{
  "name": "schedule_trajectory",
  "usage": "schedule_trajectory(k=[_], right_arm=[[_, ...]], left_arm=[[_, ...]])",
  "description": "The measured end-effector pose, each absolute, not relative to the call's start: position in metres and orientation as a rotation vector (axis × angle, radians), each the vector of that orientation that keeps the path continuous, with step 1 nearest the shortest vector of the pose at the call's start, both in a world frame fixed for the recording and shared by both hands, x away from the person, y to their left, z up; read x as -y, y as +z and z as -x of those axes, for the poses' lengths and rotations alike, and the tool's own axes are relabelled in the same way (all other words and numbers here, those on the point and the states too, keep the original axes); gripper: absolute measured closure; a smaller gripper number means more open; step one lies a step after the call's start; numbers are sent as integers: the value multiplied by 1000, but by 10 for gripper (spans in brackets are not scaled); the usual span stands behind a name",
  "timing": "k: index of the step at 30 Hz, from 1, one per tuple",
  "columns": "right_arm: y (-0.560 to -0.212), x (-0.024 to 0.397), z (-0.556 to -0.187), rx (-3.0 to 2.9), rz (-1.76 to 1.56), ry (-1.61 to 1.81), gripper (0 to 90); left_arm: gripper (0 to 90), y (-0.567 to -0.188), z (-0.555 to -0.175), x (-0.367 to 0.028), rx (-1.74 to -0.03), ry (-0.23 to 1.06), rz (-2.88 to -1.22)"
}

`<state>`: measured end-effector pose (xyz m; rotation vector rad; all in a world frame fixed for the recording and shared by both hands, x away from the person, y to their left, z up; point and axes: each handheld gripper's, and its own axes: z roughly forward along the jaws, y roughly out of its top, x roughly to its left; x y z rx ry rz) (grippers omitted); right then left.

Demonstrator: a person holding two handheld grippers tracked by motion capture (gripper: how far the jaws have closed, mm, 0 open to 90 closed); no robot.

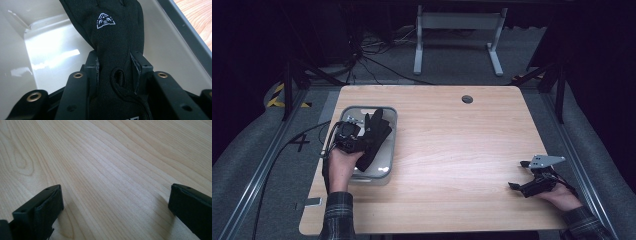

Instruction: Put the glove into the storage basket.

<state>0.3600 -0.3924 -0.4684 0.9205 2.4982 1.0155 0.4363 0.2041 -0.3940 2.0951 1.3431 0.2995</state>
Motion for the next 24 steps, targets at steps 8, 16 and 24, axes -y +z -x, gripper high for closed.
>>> schedule_trajectory(k=[8,16,24], right_arm=[[-468,392,-360,-2498,-921,1015,3],[-468,392,-360,-2499,-920,1016,3],[-468,392,-360,-2499,-920,1015,3]], left_arm=[[615,-398,-443,-205,-1370,287,-2111],[384,-398,-442,-209,-1400,326,-2082],[284,-386,-436,-205,-1353,368,-2063]])
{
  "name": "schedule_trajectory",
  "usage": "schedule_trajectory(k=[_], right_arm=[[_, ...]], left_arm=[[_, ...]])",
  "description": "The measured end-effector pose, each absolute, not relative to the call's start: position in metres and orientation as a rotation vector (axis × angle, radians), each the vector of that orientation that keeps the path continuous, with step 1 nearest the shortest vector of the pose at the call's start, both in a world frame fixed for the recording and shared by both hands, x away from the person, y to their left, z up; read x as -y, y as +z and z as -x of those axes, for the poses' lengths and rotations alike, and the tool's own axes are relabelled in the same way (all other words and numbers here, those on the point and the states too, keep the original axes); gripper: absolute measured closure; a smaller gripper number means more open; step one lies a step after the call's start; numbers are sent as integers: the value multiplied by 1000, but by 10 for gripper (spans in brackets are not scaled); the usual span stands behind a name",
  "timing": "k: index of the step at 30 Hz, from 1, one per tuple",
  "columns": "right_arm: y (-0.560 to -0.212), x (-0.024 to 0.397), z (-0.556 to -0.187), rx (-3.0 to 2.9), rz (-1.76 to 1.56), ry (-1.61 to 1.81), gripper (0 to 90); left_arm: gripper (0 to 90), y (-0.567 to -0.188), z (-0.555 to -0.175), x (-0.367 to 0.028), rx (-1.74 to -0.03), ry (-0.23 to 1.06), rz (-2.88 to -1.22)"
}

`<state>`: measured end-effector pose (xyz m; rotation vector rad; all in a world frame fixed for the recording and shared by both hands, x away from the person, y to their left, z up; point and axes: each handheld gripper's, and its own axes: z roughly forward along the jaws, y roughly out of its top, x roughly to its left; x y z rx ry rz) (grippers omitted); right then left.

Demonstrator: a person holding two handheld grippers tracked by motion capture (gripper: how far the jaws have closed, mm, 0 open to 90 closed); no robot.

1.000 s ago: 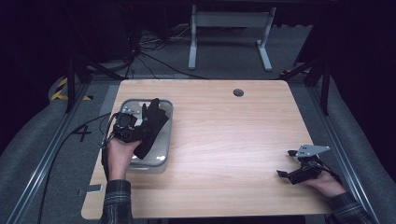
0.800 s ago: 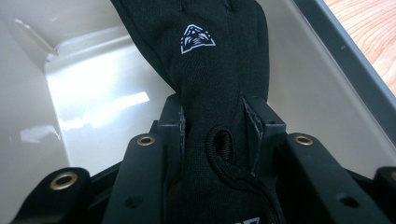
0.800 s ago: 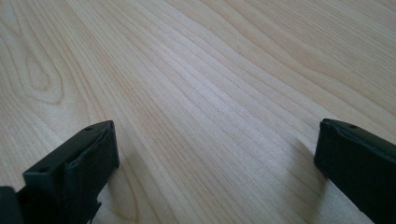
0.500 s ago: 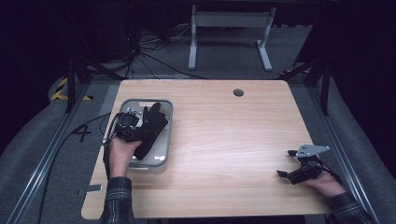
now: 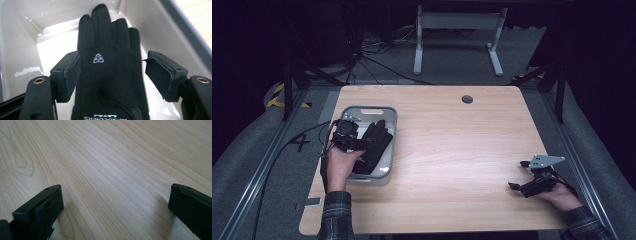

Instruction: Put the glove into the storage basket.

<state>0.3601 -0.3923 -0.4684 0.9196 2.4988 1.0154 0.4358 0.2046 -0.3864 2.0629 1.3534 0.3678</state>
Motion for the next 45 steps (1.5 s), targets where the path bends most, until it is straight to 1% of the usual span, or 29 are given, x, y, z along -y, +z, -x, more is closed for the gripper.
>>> schedule_trajectory(k=[8,18,33,45], right_arm=[[-468,392,-360,-2498,-920,1016,3],[-468,392,-360,-2499,-920,1015,3],[-468,392,-360,-2499,-919,1016,3],[-468,392,-360,-2501,-917,1015,3]], left_arm=[[279,-375,-430,-188,-1274,339,-2022],[249,-367,-426,-166,-1203,323,-2022],[237,-362,-414,-119,-1077,304,-2025],[227,-364,-401,-72,-964,267,-2046]])
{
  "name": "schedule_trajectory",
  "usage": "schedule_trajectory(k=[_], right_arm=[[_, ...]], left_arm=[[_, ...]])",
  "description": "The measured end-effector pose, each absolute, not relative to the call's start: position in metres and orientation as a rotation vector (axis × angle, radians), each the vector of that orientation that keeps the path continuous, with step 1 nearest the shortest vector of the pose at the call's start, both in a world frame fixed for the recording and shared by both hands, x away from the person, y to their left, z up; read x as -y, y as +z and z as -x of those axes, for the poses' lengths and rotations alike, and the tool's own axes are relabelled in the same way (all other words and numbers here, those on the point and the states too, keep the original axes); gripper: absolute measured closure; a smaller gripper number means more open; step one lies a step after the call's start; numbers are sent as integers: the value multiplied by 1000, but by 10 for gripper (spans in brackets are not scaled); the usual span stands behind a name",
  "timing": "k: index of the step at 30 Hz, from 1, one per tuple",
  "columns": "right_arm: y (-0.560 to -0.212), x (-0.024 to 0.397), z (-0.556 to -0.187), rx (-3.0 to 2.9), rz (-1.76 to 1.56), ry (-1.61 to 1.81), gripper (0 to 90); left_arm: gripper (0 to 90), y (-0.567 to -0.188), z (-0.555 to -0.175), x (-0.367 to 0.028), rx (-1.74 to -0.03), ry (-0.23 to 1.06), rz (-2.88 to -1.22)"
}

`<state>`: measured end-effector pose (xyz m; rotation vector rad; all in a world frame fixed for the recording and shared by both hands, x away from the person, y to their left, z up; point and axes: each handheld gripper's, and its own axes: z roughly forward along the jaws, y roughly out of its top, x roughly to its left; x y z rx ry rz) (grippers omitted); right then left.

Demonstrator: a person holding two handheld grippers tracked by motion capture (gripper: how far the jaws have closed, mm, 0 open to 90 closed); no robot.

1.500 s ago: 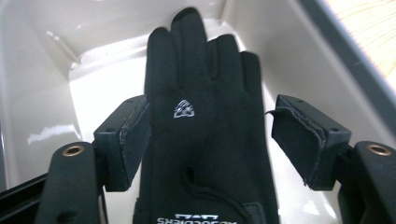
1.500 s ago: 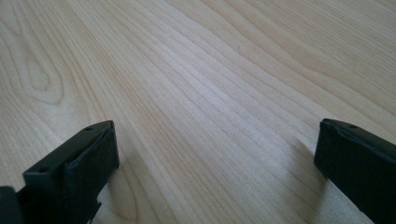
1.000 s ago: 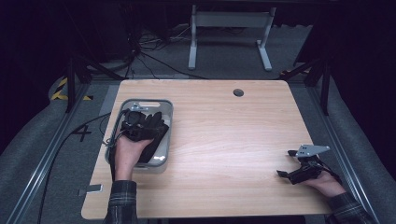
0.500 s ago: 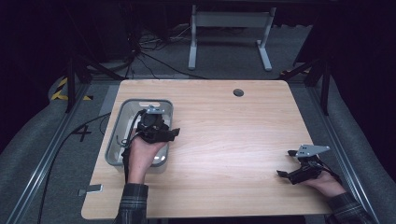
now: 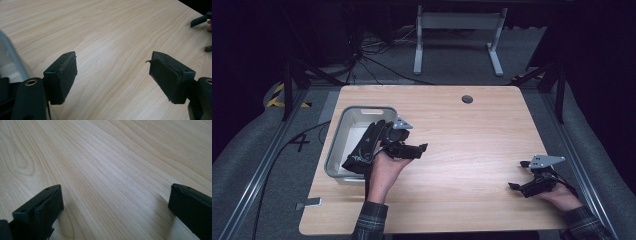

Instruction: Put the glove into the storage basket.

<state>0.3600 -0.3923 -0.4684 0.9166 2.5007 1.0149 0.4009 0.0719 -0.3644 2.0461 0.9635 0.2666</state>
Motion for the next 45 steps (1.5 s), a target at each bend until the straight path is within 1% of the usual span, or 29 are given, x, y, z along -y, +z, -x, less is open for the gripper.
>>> schedule_trajectory(k=[4,9,19,29,33,35,40,45], right_arm=[[-468,392,-360,-2501,-916,1015,3],[-468,392,-360,-2502,-915,1015,3],[-468,392,-360,-2502,-914,1015,3],[-468,392,-360,-2504,-914,1016,3],[-468,392,-360,-2503,-914,1016,3],[-468,392,-360,-2503,-913,1016,3],[-468,392,-360,-2503,-913,1016,3],[-468,392,-360,-2505,-911,1015,3]], left_arm=[[218,-366,-397,-60,-932,265,-2060],[180,-372,-389,-40,-903,261,-2083],[179,-393,-376,-13,-850,243,-2124],[164,-420,-367,6,-815,220,-2164],[163,-433,-365,16,-786,223,-2216],[152,-440,-364,23,-776,244,-2245],[131,-455,-361,34,-766,222,-2293],[128,-465,-358,43,-747,247,-2350]])
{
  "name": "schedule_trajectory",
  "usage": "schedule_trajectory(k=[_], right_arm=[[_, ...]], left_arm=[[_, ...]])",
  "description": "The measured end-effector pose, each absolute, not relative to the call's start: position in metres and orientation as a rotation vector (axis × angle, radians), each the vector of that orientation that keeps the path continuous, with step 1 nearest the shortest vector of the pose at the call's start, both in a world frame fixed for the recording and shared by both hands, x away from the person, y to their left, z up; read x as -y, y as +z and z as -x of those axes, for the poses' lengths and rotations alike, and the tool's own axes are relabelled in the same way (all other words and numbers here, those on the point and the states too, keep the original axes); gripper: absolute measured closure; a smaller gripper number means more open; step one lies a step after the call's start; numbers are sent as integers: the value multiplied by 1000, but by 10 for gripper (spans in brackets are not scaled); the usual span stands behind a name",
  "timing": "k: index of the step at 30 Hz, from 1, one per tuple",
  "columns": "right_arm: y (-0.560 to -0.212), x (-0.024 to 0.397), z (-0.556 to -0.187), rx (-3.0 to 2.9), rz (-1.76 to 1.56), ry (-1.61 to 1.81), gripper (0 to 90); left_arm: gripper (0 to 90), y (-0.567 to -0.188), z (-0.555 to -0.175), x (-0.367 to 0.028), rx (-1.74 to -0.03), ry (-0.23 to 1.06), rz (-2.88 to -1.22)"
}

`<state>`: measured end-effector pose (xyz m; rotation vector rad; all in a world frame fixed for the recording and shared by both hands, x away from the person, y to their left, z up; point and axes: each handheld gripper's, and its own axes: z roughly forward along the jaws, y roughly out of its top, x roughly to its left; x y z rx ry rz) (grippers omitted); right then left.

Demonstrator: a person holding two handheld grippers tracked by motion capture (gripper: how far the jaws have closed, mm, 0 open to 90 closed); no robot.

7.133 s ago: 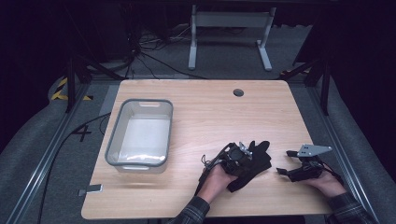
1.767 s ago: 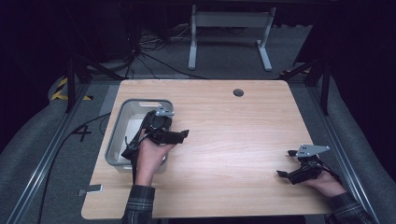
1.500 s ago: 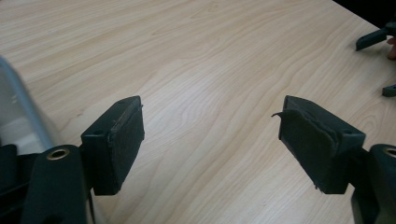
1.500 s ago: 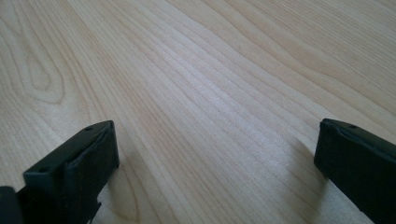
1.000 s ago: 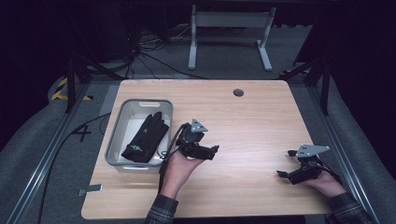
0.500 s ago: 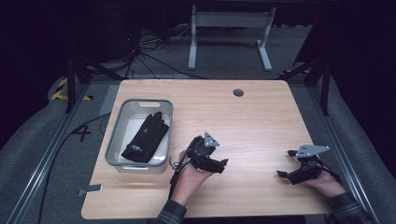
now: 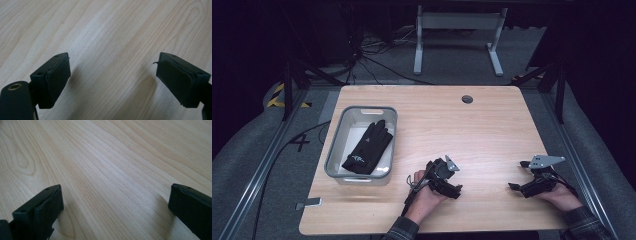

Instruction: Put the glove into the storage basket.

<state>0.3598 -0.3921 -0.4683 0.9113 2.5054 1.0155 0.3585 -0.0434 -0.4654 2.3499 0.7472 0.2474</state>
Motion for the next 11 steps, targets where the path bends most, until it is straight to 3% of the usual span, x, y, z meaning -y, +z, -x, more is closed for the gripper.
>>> schedule_trajectory(k=[11], right_arm=[[-468,392,-360,-2507,-908,1018,3]], left_arm=[[47,-474,-358,40,-713,264,-2287]])
